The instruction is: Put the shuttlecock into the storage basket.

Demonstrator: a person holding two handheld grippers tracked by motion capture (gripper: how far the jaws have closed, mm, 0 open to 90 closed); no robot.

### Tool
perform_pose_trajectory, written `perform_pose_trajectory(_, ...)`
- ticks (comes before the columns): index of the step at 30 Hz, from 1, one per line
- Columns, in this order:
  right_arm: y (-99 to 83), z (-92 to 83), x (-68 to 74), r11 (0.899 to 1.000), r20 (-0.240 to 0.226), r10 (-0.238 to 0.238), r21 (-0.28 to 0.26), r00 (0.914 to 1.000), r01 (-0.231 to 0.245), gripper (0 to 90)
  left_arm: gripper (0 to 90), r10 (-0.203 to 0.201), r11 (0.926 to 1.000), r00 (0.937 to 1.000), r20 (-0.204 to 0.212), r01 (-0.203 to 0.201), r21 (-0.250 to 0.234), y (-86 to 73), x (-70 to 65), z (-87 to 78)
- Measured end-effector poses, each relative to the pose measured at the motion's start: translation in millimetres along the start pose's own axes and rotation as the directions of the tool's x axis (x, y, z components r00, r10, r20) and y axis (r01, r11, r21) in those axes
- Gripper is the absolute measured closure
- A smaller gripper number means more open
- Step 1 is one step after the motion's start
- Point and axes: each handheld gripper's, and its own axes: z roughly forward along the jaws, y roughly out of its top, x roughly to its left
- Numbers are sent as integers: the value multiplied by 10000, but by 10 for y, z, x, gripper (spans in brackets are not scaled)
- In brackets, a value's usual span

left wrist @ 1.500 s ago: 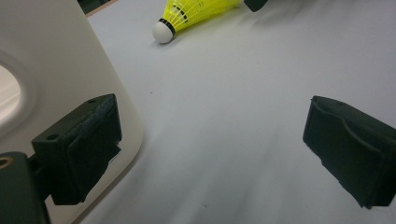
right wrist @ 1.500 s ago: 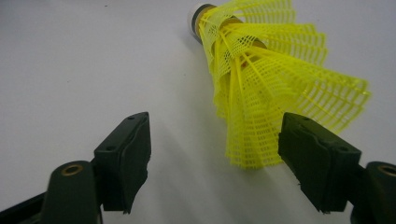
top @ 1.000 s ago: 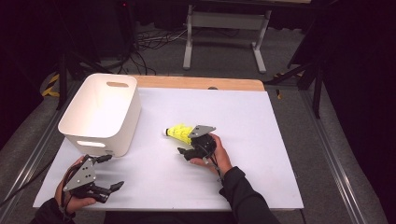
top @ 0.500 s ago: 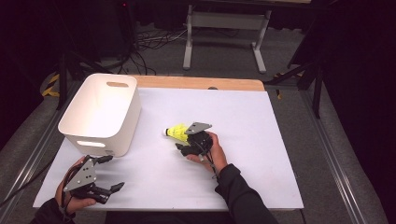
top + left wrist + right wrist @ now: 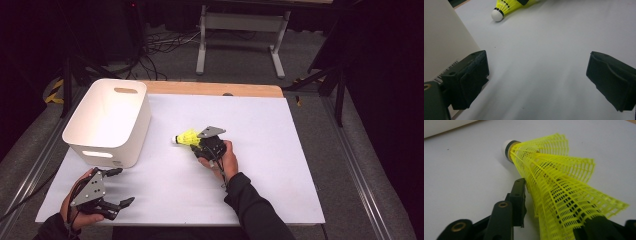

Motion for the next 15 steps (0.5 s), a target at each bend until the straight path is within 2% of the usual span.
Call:
perform_pose_trajectory(6, 60, 40, 2, 9998, 156, -179, -91, 9997, 181, 787, 51, -17, 10000, 10000, 21, 16, 36, -11, -1, -4)
perform_pose_trajectory(11, 76, 50, 18, 9995, 178, -287, -127, 9994, 289, 836, 51, -44, 10000, 10000, 42, 44, 52, -8, -10, 8)
perform_pose_trajectory(15, 70, 20, 0, 9996, 90, -158, -217, 9998, 160, 838, 51, -48, 9999, 10000, 22, 48, 90, -8, -15, 15)
